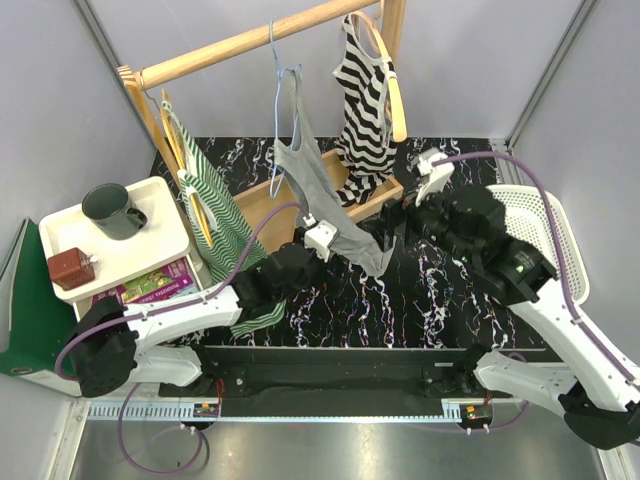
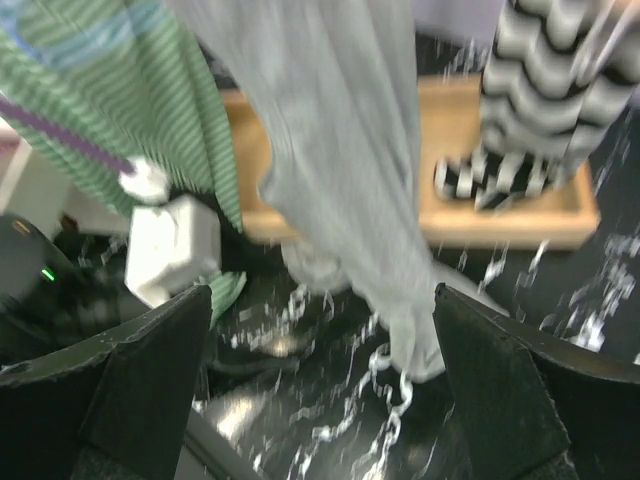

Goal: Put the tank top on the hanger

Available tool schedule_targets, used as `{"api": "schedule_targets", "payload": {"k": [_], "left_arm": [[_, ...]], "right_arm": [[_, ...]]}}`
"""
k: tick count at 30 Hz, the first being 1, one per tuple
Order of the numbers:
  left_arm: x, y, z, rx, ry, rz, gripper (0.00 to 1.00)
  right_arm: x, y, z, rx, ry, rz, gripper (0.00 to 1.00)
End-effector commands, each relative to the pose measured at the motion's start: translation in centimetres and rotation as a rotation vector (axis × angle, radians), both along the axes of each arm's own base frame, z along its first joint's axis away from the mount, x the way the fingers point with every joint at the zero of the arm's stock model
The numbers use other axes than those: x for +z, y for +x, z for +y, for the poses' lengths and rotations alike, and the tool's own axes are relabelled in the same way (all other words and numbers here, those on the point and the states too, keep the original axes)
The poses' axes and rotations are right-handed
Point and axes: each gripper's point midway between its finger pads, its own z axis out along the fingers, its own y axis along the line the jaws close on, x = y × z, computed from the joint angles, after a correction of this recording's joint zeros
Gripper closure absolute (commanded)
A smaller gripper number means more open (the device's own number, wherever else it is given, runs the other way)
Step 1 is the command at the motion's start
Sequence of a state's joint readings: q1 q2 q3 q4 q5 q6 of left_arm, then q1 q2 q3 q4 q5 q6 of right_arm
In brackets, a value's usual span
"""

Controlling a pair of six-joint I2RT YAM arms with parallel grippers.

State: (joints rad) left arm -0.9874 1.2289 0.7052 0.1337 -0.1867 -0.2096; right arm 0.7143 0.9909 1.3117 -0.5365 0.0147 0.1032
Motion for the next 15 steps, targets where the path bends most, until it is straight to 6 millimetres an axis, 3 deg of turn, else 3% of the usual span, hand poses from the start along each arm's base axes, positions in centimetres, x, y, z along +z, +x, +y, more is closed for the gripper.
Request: {"api": "schedule_targets", "payload": {"k": [1, 6, 7, 9, 10, 15], "left_arm": [[-0.6, 0.5, -0.3, 0.040, -0.043, 0.007, 0.01], [-1.7, -0.2, 0.5, 0.033, -0.042, 0.015, 0.01], [-1.7, -0.3, 0.6, 0.032, -0.042, 0.013, 0.01], [-2.4, -0.7, 1.0, 0.026, -0.035, 0.022, 0.01], [-2.4, -0.8, 1.0, 0.022, -0.043, 0.021, 0.01], [-3.9, -1.6, 2.1, 0.023, -0.035, 0.036, 0.01]], "right_arm": [[-8.2, 0.1, 0.6, -0.030, -0.054, 0.198, 0.00], [-16.4, 2.0, 0.5, -0.141, -0.166, 0.342, 0.00], [-16.7, 2.8, 0.8, -0.154, -0.155, 0.325, 0.00], [-19.4, 3.4, 1.4, -0.155, -0.184, 0.355, 0.00], [-19.5, 4.0, 2.1, -0.145, -0.168, 0.338, 0.00], [-25.8, 6.7, 3.1, -0.172, -0.250, 0.375, 0.00]]}}
